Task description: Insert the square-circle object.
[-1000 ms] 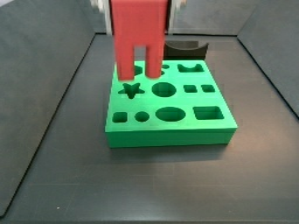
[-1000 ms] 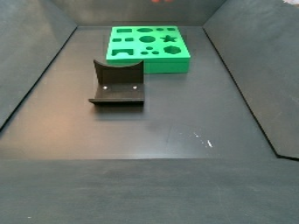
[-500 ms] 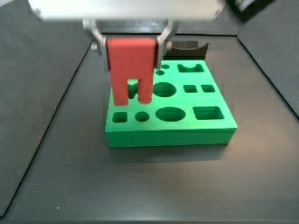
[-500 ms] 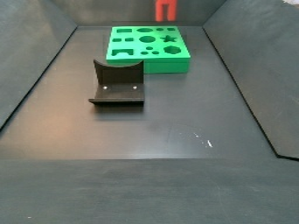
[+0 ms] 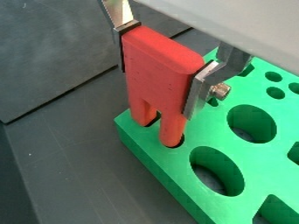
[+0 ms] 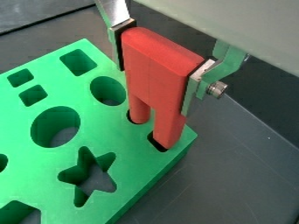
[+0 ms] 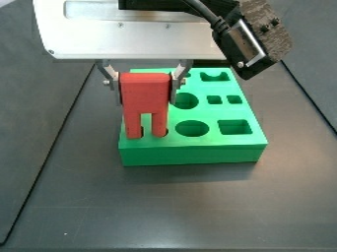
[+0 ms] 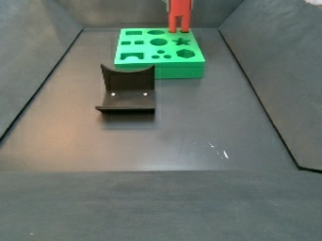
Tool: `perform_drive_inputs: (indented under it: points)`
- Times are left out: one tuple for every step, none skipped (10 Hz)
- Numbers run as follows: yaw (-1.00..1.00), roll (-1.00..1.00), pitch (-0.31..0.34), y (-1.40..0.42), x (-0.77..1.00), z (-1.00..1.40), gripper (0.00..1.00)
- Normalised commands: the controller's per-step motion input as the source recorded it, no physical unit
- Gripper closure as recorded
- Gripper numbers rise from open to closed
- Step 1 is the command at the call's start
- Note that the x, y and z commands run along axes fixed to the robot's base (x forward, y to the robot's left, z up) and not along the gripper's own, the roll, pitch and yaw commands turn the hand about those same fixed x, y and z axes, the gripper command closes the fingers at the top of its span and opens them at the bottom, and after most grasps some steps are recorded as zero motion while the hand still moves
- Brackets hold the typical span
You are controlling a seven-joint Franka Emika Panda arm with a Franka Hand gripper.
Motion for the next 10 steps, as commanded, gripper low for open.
perform_drive_inputs:
  points:
    - [-0.09,0.14,0.090,0.01,0.25,-0.30,1.00]
    - [-0.16,0.14,0.081,0.00,0.31,-0.37,1.00]
    - [-0.23,0.06,0.007,0.00,0.18,-0.51,1.00]
    - [0.00,-0.02,-0.111,0.00,0.00,-0.73,1.00]
    - [0.00,-0.11,-0.161,0.02,-0.09,-0.75,1.00]
    - [0.00,-0.16,-0.219,0.07,-0.16,-0.63,1.00]
    - [0.02,-0.20,-0.246,0.10,-0.17,-0.53,1.00]
    - [0.00,-0.19,-0.184,0.04,-0.09,-0.32,1.00]
    - [0.00,0.02,0.000,-0.01,0.00,0.00,1.00]
    - [0.00,-0.02,0.000,0.00,0.00,0.00,1.00]
